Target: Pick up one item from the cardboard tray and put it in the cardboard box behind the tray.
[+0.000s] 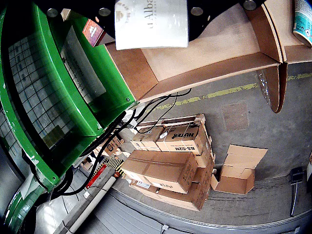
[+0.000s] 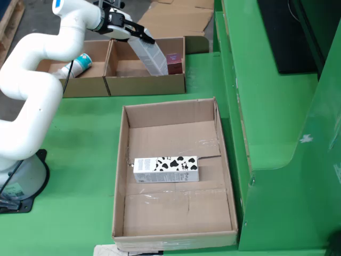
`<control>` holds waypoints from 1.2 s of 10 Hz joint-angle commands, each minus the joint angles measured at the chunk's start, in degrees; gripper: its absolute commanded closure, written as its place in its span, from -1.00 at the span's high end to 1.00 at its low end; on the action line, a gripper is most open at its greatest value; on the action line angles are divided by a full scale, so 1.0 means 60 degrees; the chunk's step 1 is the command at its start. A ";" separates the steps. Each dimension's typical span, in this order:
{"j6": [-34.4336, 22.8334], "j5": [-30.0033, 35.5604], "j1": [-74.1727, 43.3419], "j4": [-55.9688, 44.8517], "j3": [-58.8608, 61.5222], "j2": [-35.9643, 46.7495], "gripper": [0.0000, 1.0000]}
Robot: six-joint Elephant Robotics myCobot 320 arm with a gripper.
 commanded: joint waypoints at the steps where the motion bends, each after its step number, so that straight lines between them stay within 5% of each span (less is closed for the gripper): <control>1: -0.0064 -0.0103 -0.0064 0.0115 0.0292 0.0284 -1.00; 11: -0.0029 -0.0103 -0.0064 0.0114 0.0292 0.0284 1.00; 12: -0.0017 -0.0102 -0.0064 0.0115 0.0292 0.0284 1.00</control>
